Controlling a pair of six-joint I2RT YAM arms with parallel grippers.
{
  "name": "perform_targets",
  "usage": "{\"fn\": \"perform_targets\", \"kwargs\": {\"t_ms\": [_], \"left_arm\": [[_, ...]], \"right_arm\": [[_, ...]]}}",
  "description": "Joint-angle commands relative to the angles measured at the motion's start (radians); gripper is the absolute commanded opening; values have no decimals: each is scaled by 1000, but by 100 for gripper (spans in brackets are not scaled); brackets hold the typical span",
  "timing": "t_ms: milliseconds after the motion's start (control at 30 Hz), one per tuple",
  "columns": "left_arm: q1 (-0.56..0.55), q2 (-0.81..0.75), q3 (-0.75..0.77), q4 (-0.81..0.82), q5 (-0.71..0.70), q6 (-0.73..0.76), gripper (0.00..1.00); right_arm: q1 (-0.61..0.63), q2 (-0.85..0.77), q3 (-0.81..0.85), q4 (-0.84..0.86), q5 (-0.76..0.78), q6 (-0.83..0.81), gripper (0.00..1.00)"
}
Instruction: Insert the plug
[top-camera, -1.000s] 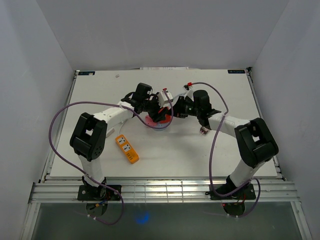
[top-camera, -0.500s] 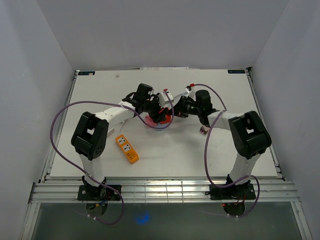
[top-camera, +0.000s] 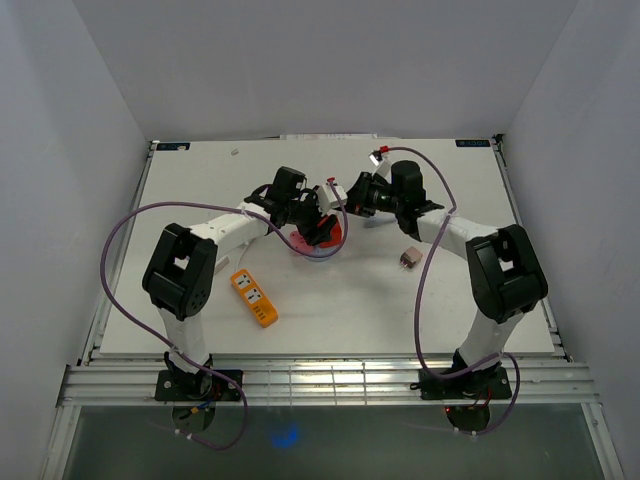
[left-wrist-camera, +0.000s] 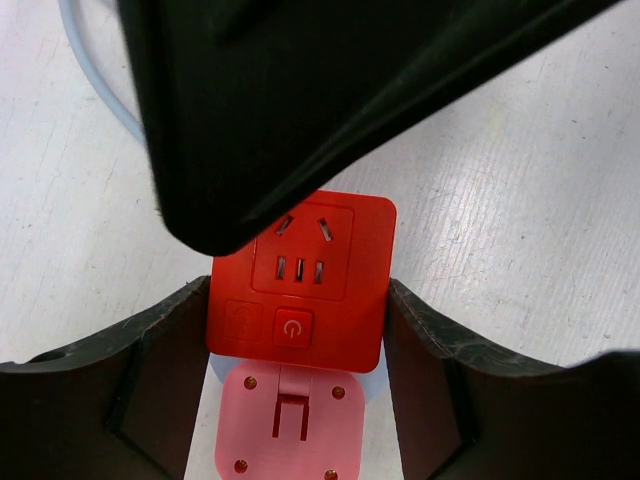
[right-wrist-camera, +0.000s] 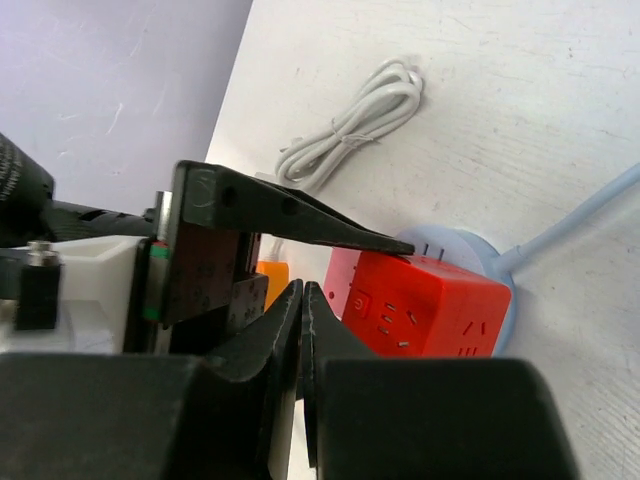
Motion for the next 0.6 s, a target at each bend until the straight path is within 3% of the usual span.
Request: {"fn": "perform_targets", "kwargs": {"t_ms": [0, 100, 267, 567], "left_arm": [[-3, 2, 14, -36, 3, 3, 0], [-3, 7, 11, -36, 4, 3, 0], [-3, 13, -24, -13, -1, 0, 0], [-3, -4, -34, -9, -8, -2, 0]], "right_arm": [[-2, 59, -32, -12, -8, -8, 8], [4, 132, -108, 53, -32, 18, 8], [10, 156, -164, 15, 30, -40, 8], [10, 45, -98, -91, 90, -112, 8]]}}
